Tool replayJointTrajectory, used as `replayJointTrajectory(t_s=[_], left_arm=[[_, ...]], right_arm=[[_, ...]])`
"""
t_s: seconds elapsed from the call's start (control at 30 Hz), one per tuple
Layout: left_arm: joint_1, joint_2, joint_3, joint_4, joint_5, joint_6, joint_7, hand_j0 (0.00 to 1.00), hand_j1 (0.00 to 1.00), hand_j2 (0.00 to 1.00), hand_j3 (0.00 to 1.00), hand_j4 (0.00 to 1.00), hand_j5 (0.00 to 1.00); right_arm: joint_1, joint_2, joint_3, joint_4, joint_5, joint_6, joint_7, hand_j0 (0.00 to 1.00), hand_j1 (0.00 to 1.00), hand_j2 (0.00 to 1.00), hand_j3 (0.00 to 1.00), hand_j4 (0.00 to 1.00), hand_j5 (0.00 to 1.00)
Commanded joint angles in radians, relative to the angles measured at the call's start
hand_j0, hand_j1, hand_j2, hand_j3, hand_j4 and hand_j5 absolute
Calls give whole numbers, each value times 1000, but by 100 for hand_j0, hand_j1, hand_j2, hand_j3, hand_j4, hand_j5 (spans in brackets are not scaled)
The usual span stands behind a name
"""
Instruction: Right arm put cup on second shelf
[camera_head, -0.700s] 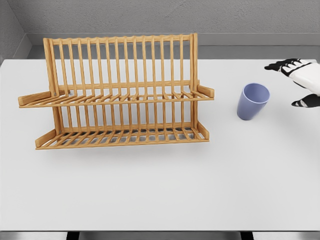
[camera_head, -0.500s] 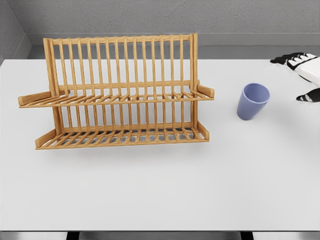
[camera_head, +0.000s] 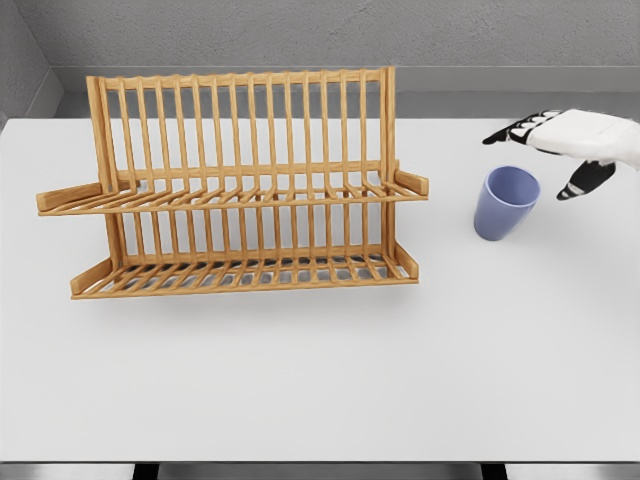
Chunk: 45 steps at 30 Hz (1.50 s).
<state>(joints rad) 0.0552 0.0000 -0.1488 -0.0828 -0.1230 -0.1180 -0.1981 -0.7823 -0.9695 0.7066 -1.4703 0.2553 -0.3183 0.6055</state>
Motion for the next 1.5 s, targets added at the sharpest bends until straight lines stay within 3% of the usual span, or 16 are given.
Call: replayJointTrajectory(t_s=[0.0, 1.13, 1.3, 1.47], left_arm=[[0, 0, 0, 0, 0, 0, 0, 100, 100, 100, 100, 100, 100], [0, 0, 0, 0, 0, 0, -1, 100, 100, 100, 100, 100, 100], [0, 0, 0, 0, 0, 0, 0, 100, 100, 100, 100, 100, 100], [0, 0, 0, 0, 0, 0, 0, 100, 100, 100, 100, 100, 100]], right_arm=[[0, 14, 33, 7, -2, 1, 5, 100, 100, 100, 100, 100, 100], [-32, 75, 93, 96, -2, 8, 5, 100, 100, 100, 100, 100, 100], [-32, 74, 106, 100, -2, 10, 5, 81, 81, 81, 81, 81, 81], [-32, 74, 106, 100, -2, 12, 5, 70, 70, 70, 70, 70, 70]])
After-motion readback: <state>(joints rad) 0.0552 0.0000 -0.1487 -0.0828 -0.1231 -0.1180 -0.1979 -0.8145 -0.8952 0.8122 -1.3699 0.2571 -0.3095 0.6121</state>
